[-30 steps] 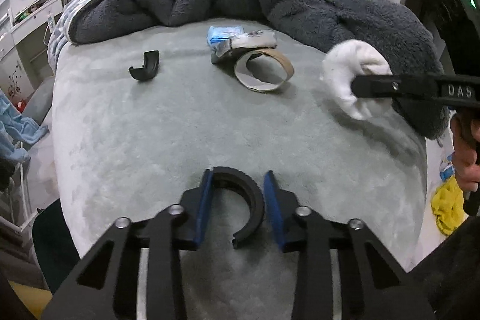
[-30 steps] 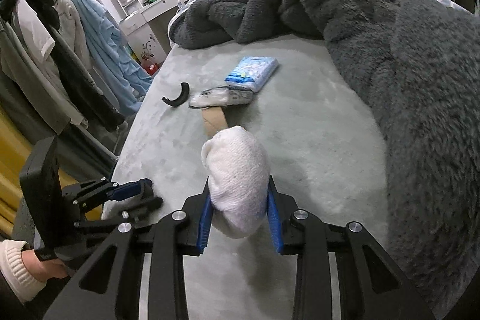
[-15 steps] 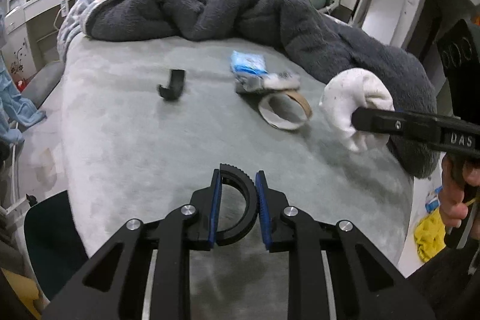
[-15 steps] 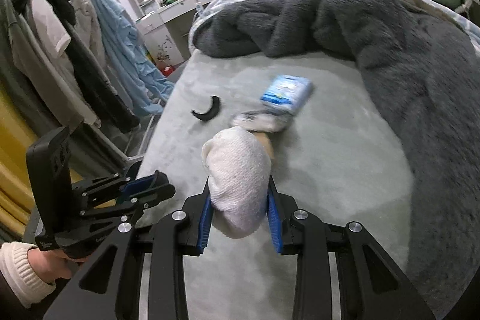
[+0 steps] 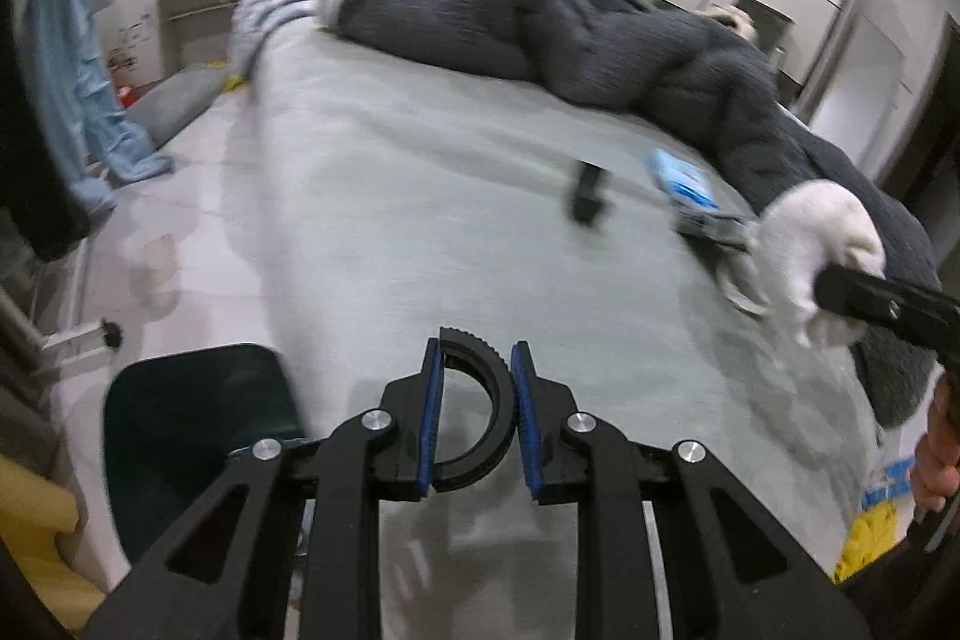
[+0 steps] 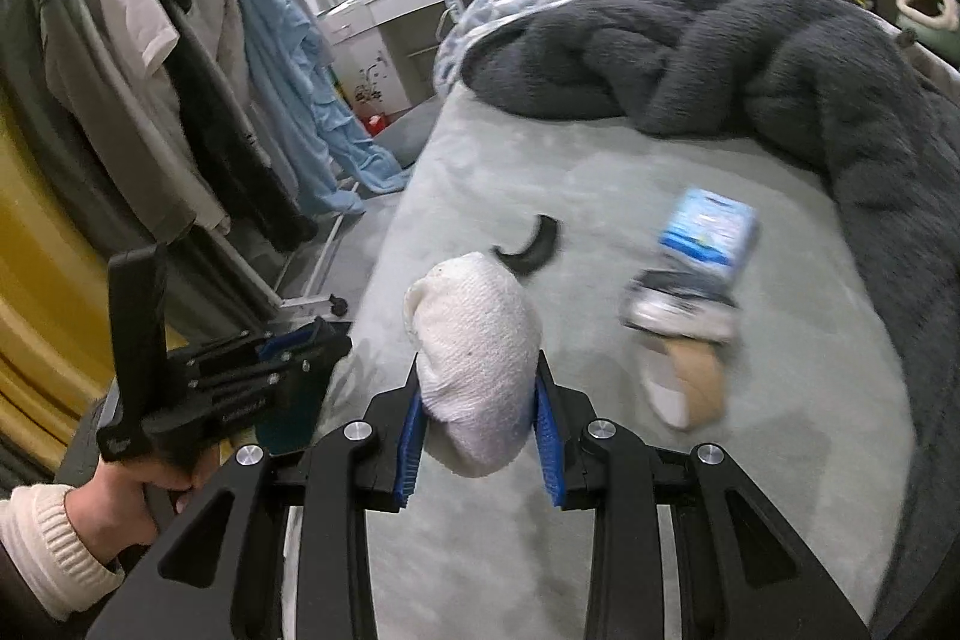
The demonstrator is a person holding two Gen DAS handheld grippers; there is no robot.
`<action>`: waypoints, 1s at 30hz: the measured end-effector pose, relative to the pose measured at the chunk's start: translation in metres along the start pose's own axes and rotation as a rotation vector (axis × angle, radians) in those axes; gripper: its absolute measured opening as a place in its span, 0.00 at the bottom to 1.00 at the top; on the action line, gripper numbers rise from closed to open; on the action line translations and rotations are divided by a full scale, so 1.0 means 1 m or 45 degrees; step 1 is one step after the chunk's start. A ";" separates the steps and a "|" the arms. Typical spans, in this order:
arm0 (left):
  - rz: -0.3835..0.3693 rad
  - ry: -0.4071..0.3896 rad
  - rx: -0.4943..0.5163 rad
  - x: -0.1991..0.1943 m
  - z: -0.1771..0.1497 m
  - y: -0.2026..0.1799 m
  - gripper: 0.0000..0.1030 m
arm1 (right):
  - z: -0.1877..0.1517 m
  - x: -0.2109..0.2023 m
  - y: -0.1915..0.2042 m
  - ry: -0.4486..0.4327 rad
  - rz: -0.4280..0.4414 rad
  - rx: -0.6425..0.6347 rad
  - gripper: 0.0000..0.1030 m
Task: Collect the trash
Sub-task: 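Grasp a black curved plastic piece with the left tool while the right tool holds the ball, then drop the black piece into the teal bin with the left tool while the right tool drops the ball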
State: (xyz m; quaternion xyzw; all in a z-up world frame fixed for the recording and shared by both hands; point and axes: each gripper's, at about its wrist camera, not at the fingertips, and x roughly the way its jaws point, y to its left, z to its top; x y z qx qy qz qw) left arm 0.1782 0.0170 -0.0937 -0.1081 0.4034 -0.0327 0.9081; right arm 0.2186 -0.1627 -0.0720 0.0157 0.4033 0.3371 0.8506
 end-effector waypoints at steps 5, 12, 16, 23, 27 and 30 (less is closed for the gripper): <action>0.084 -0.003 -0.102 -0.007 0.003 0.047 0.24 | 0.011 0.021 0.028 0.024 0.035 -0.050 0.32; 0.174 0.054 -0.169 -0.002 -0.003 0.093 0.24 | 0.023 0.052 0.065 0.062 0.081 -0.116 0.32; 0.194 0.116 -0.199 0.005 -0.011 0.112 0.24 | 0.029 0.069 0.082 0.080 0.102 -0.138 0.32; 0.219 0.226 -0.275 0.017 -0.026 0.147 0.24 | 0.036 0.103 0.108 0.121 0.124 -0.151 0.32; 0.232 0.298 -0.318 0.024 -0.035 0.166 0.24 | 0.036 0.129 0.127 0.168 0.125 -0.175 0.32; 0.225 0.369 -0.364 0.030 -0.045 0.184 0.24 | 0.036 0.146 0.139 0.199 0.133 -0.179 0.32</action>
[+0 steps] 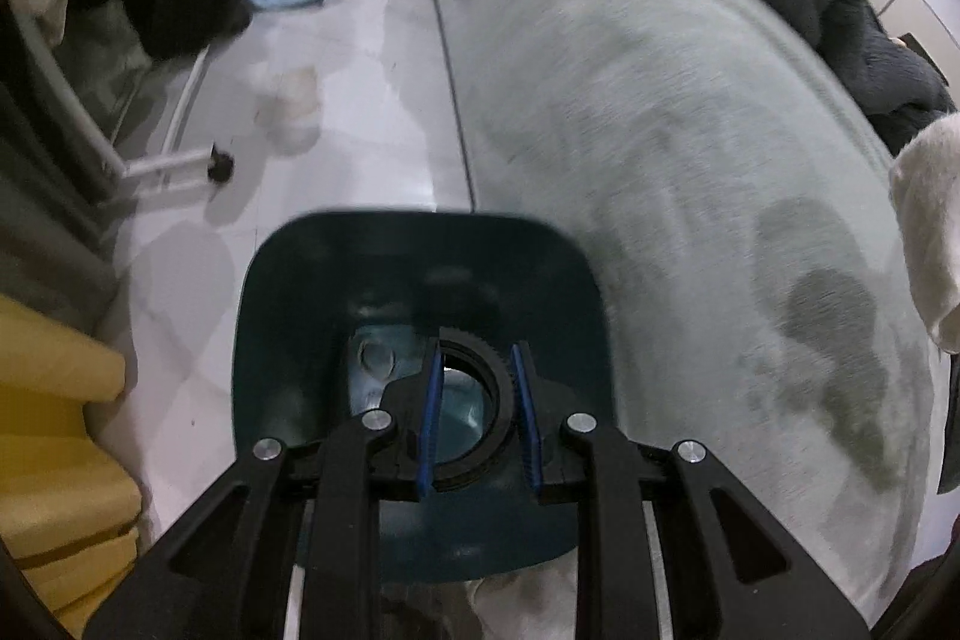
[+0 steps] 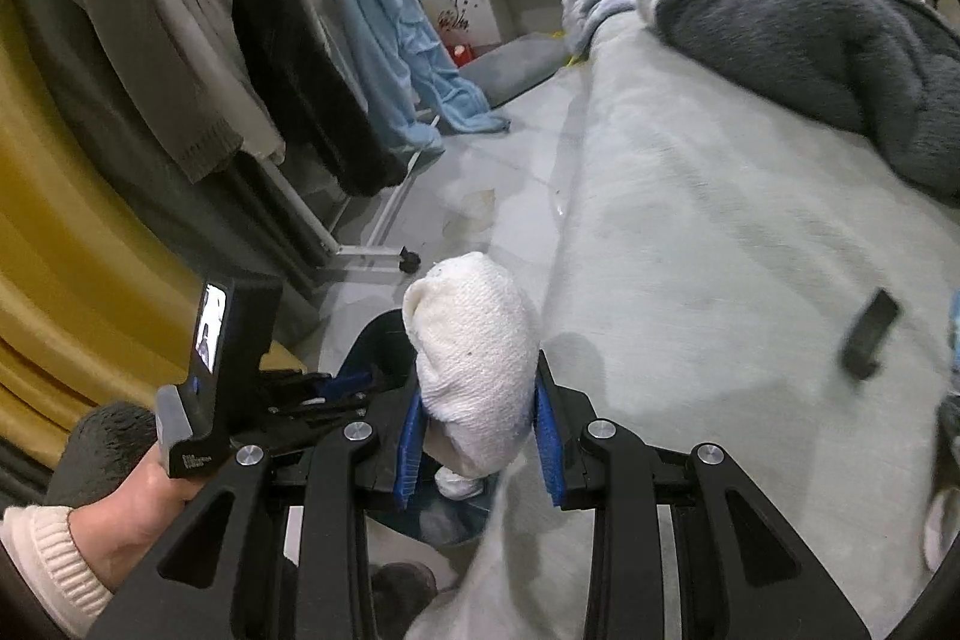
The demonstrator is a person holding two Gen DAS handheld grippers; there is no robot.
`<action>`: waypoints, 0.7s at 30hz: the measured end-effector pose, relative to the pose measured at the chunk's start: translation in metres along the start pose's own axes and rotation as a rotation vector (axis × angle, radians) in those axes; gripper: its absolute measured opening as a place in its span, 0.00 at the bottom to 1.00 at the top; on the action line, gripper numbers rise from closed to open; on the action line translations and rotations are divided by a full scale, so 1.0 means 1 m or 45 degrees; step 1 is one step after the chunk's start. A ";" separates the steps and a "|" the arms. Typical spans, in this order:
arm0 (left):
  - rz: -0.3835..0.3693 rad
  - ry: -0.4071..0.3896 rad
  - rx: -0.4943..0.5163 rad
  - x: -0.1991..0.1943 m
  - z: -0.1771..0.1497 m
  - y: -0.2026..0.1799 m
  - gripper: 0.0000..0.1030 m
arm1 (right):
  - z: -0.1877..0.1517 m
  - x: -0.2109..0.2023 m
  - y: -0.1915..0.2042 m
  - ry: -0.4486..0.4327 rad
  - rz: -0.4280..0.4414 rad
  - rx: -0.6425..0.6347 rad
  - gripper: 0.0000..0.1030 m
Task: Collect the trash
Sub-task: 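Drop the black piece into the teal bin with the left tool while the right tool drops the ball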
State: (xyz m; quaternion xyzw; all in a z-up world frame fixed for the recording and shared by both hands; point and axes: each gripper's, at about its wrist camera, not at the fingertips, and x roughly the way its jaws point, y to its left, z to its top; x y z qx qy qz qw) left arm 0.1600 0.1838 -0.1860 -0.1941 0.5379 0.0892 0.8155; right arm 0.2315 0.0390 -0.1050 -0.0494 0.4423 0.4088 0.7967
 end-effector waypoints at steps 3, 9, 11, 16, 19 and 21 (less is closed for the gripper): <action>0.004 0.061 -0.012 0.009 -0.004 0.012 0.24 | 0.004 0.018 0.011 0.032 0.010 -0.017 0.32; -0.006 0.172 -0.051 0.027 -0.012 0.038 0.24 | 0.008 0.051 0.036 0.104 0.026 -0.057 0.32; -0.006 0.205 -0.063 0.032 -0.014 0.046 0.24 | 0.009 0.059 0.041 0.122 0.032 -0.062 0.32; -0.041 0.279 -0.091 0.042 -0.020 0.059 0.27 | 0.007 0.082 0.048 0.175 0.026 -0.069 0.32; -0.048 0.281 -0.082 0.042 -0.019 0.061 0.50 | 0.003 0.096 0.050 0.212 0.016 -0.072 0.32; -0.052 0.277 -0.089 0.040 -0.018 0.063 0.63 | -0.001 0.105 0.050 0.238 0.014 -0.069 0.32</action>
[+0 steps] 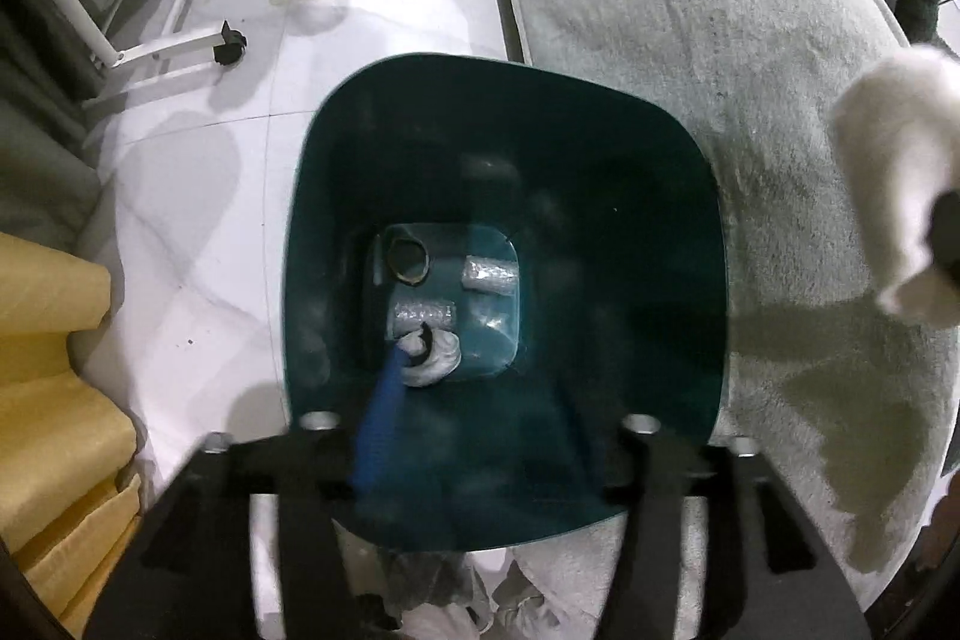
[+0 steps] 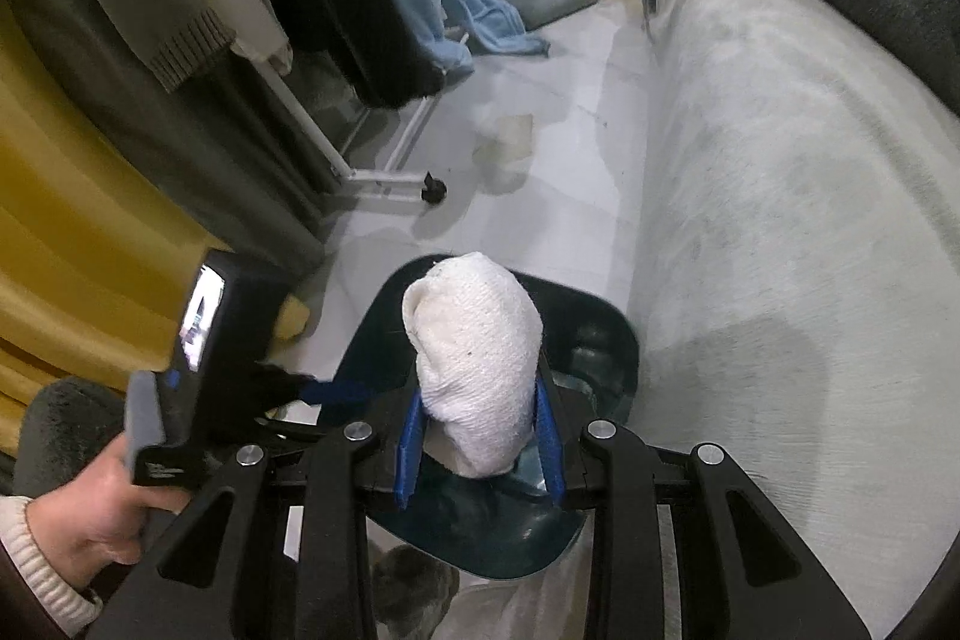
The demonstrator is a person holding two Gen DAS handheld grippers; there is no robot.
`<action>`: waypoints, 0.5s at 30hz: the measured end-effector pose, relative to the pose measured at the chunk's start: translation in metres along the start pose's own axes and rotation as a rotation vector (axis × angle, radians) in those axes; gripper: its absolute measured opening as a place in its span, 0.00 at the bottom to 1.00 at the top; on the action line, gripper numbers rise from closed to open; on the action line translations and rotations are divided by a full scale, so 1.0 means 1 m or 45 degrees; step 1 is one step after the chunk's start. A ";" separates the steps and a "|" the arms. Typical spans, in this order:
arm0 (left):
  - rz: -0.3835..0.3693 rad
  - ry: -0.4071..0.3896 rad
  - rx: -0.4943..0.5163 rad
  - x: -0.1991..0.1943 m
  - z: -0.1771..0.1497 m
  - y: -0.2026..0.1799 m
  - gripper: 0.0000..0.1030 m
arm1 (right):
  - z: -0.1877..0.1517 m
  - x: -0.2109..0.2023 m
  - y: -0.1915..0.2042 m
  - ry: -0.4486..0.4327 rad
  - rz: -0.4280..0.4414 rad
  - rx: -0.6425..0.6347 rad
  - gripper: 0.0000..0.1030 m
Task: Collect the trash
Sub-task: 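Drop the black piece into the teal bin with the left tool while the right tool drops the ball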
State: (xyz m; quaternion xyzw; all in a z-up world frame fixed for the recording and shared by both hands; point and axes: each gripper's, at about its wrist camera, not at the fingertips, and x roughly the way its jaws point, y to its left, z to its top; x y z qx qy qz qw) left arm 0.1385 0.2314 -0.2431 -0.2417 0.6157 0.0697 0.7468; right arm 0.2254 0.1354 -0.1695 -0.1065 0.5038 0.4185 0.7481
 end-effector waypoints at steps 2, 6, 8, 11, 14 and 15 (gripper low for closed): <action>-0.005 -0.003 -0.012 -0.002 0.001 0.003 0.69 | -0.001 0.008 0.001 0.022 -0.006 -0.002 0.32; -0.006 -0.012 -0.020 -0.008 0.002 0.008 0.73 | 0.000 0.026 0.004 0.068 -0.015 0.001 0.32; -0.006 -0.035 -0.017 -0.018 0.002 0.008 0.75 | -0.002 0.035 0.006 0.091 -0.024 -0.003 0.32; 0.017 -0.078 -0.005 -0.032 0.003 0.010 0.78 | -0.007 0.048 0.007 0.132 -0.031 -0.001 0.32; 0.022 -0.121 -0.005 -0.046 0.004 0.015 0.79 | -0.010 0.058 0.008 0.167 -0.041 -0.002 0.32; 0.024 -0.139 -0.006 -0.051 0.004 0.016 0.79 | -0.011 0.061 0.009 0.177 -0.041 0.001 0.32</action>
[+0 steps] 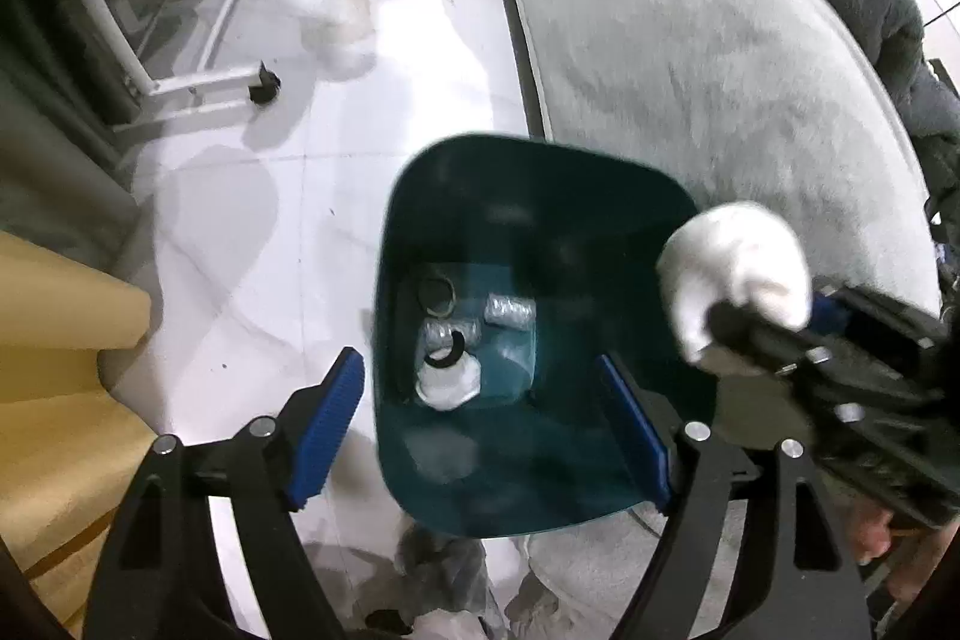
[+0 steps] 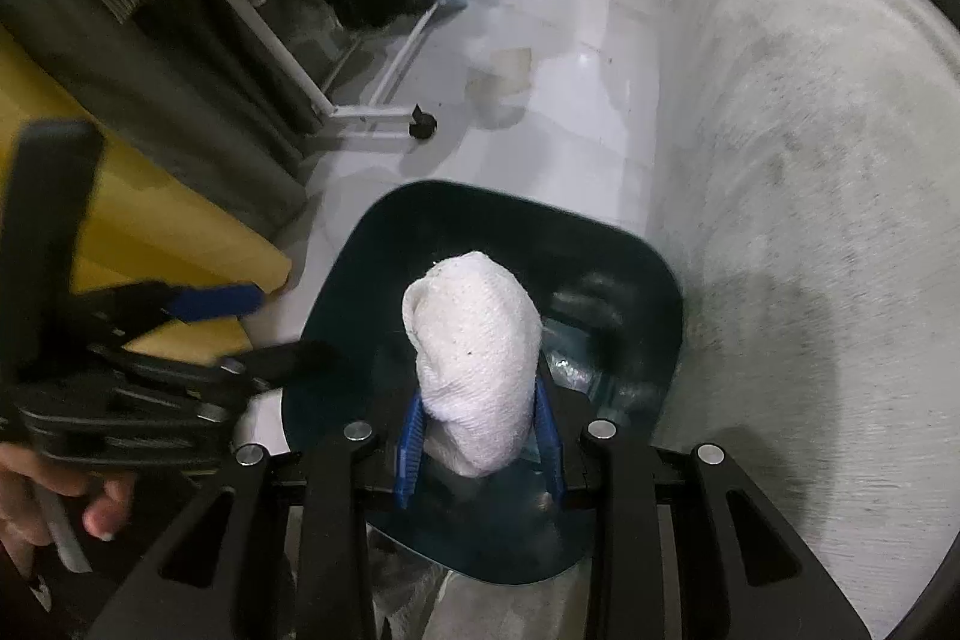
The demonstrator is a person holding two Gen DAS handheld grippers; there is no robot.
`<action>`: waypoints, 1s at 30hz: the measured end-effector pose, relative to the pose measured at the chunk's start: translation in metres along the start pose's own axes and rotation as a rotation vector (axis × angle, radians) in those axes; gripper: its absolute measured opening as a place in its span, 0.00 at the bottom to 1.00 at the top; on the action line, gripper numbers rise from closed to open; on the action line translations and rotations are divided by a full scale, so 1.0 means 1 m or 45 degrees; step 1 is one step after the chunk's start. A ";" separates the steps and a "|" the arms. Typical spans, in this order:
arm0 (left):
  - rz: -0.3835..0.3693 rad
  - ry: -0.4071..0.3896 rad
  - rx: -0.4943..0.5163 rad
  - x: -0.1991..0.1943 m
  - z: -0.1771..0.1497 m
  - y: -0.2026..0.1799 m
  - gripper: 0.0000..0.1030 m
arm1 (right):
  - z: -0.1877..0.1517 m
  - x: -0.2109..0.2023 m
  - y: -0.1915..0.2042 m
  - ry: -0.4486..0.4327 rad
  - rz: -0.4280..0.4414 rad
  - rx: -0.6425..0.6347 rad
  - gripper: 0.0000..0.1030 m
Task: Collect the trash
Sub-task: 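Drop the black piece into the teal bin with the left tool while the right tool drops the ball, then grasp a black curved piece with the left tool while the right tool grasps the black tissue pack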
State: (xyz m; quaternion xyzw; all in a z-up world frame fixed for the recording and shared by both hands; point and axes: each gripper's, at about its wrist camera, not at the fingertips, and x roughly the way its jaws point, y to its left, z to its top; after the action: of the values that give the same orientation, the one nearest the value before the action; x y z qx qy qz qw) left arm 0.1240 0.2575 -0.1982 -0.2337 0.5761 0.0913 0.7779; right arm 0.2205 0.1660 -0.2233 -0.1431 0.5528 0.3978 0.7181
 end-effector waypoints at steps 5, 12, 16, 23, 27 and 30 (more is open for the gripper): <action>0.017 -0.104 0.019 -0.028 0.005 -0.001 0.79 | -0.003 0.017 -0.001 0.053 -0.008 0.017 0.33; -0.034 -0.344 0.069 -0.079 0.012 -0.017 0.79 | -0.012 0.034 0.004 0.099 -0.036 0.008 0.65; -0.086 -0.504 0.135 -0.115 0.012 -0.033 0.79 | -0.010 0.028 0.002 0.070 -0.036 0.029 0.74; -0.102 -0.756 0.260 -0.162 -0.001 -0.074 0.80 | -0.013 -0.018 0.009 -0.055 -0.029 0.007 0.83; -0.100 -0.865 0.310 -0.177 -0.010 -0.092 0.85 | -0.017 -0.058 0.000 -0.188 -0.058 0.010 0.89; -0.107 -0.914 0.314 -0.184 -0.012 -0.103 0.88 | -0.022 -0.083 -0.017 -0.271 -0.099 0.034 0.91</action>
State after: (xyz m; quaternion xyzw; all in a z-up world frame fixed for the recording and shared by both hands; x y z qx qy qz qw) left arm 0.0974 0.1852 -0.0016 -0.1150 0.2635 0.0652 0.9555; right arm 0.2120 0.1068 -0.1594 -0.1119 0.4728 0.3753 0.7893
